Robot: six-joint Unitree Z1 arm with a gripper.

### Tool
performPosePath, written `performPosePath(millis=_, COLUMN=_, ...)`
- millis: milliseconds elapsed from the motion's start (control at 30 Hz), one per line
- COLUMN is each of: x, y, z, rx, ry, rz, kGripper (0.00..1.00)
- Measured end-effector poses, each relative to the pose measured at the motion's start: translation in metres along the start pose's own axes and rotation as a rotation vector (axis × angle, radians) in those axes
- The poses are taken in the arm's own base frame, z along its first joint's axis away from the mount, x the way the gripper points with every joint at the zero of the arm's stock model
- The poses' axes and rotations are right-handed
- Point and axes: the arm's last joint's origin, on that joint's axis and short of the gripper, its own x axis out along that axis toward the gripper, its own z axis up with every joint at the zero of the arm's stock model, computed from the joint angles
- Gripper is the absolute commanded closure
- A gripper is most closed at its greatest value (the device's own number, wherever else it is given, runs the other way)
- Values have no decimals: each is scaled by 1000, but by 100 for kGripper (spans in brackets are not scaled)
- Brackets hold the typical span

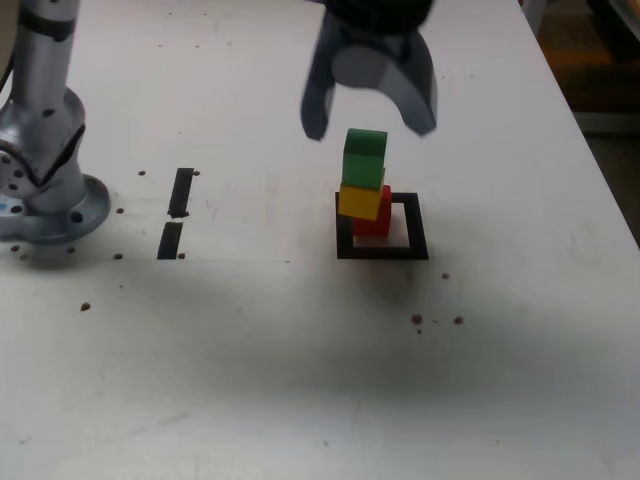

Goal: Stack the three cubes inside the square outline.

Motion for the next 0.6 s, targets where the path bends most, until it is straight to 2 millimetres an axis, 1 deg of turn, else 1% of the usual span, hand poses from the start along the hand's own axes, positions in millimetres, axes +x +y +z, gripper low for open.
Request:
performPosePath(millis=67, x=0, y=9, z=-21, rx=-14, ry=12, rz=-9, kGripper=0)
performPosePath(millis=167, x=6, y=26, z=-53, rx=-56, ry=44, rz=-45, kGripper=0)
performPosePath(millis=233, x=11, y=34, z=-74, rx=-70, ry=63, rz=-66, kGripper=0)
performPosePath(millis=367, x=21, y=31, z=-111, rx=-73, ry=55, rz=-70, kGripper=0)
performPosePath(millis=500, x=35, y=26, z=-139, rx=-90, ry=-43, rz=-74, kGripper=0)
performPosePath(millis=533, x=39, y=25, z=-144, rx=-93, ry=-65, rz=-78, kGripper=0)
performPosePath(millis=600, x=53, y=23, z=-144, rx=-96, ry=-78, rz=-87, kGripper=0)
